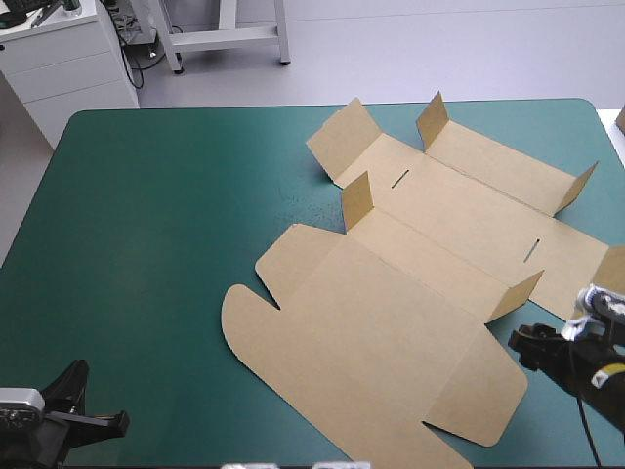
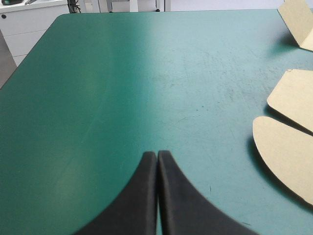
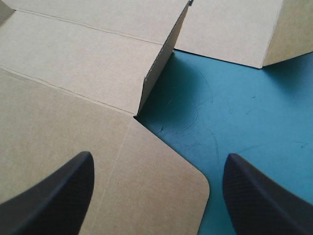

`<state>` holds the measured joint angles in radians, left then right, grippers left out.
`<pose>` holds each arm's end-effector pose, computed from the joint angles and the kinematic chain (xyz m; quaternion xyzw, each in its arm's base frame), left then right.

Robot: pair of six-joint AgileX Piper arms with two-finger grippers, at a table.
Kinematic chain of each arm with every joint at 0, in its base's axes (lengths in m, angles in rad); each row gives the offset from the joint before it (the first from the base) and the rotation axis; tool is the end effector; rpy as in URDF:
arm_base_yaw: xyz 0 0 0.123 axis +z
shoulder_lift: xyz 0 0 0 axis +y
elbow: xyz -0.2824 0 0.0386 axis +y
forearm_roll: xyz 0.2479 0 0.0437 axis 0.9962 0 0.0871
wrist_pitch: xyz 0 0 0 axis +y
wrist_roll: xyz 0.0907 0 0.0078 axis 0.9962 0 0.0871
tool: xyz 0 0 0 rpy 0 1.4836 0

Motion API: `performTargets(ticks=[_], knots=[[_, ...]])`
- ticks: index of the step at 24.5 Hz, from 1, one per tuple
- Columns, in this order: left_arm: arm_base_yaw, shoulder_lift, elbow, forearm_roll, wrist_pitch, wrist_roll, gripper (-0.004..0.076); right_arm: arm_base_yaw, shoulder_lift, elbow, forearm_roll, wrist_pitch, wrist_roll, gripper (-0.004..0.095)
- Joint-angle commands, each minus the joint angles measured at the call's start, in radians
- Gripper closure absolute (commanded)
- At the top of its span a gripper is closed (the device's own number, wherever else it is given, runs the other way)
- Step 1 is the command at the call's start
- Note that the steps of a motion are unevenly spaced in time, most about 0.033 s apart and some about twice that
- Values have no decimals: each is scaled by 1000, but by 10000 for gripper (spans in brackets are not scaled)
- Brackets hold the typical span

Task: Fold the box

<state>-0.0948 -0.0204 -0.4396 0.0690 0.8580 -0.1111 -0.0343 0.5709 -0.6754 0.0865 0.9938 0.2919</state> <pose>0.0066 0.0042 0.2772 -0.0037 0.8075 -0.0263 0.5892 0.0885 0.0036 0.3122 0.1586 0.9125 0.0902 0.3660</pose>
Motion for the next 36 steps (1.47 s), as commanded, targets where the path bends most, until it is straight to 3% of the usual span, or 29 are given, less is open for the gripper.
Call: performTargets(ticks=[1, 9, 13, 16, 25, 27, 29, 31, 36], knots=[[-8, -9, -20, -5, -71, 2, 756, 1, 163, -90, -2, -41, 56, 230], [-8, -9, -20, -5, -71, 2, 756, 1, 648, -328, -7, -47, 148, 232], [-8, -9, -20, -5, -71, 2, 756, 0, 832, -397, 15, 67, 201, 232], [-8, -9, -20, -5, -71, 2, 756, 0, 885, -400, 22, 106, 201, 232], [-8, -9, -20, -5, -71, 2, 756, -23, 892, -400, 109, 86, 163, 253], [-8, -9, -20, -5, -71, 2, 756, -36, 892, -400, 114, 102, 147, 357], [-8, -9, -20, -5, -71, 2, 756, -51, 892, -400, 107, 126, 141, 579], [-8, -9, -20, -5, -71, 2, 756, -62, 892, -400, 95, 136, 141, 884], [-8, -9, -20, -5, -71, 2, 756, -71, 892, -400, 93, 140, 130, 931]])
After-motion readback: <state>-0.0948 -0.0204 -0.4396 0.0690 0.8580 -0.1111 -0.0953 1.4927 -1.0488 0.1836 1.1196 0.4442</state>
